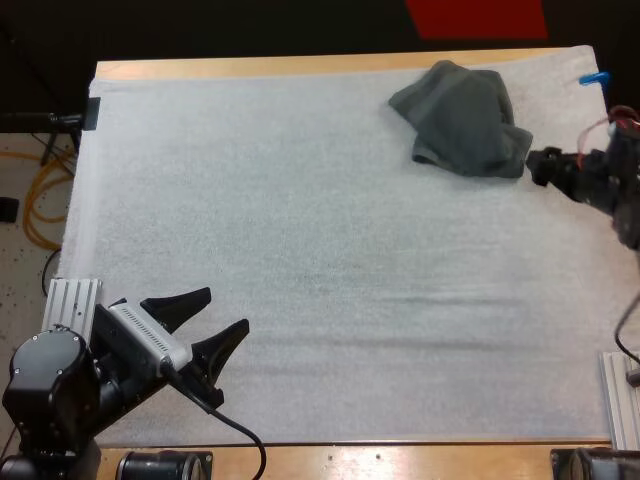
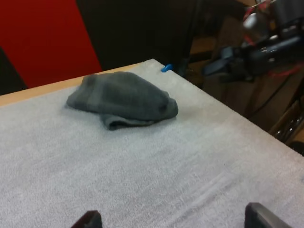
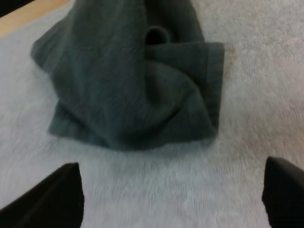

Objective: Pick towel from pile fold and stack

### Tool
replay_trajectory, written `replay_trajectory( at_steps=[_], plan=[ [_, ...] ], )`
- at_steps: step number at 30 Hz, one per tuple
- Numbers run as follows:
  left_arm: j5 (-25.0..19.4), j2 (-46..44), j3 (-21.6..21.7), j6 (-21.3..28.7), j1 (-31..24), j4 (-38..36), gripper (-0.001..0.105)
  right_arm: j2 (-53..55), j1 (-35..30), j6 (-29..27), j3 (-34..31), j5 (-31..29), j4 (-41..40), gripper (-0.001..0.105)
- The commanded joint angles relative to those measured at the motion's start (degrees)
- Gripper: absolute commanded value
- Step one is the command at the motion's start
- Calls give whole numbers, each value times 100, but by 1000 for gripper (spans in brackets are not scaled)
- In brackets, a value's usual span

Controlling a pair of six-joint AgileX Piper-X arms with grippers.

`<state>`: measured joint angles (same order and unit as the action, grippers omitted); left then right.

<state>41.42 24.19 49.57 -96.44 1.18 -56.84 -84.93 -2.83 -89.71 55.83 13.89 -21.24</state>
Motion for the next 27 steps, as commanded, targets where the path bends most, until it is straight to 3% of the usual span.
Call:
replay_trajectory(
  at_steps=[1,9,21,23,25,27],
  plan=[
    [38,-10,41,-20,-5,64,59,-231,-12,125,109,4,179,75],
    [38,-10,41,-20,-5,64,59,-1822,-12,990,815,533,444,75],
    [-69,-10,41,-197,-5,64,59,-3001,-12,2481,1362,1373,1343,74],
    [-109,-10,41,-225,-5,64,59,-3091,-12,2524,1417,1484,1357,67],
    [-146,-10,41,-225,-5,64,59,-3126,-12,2523,1421,1536,1355,53],
    [-240,-10,41,-225,-5,64,59,-3124,-12,2523,1421,1560,1332,27]
  ],
)
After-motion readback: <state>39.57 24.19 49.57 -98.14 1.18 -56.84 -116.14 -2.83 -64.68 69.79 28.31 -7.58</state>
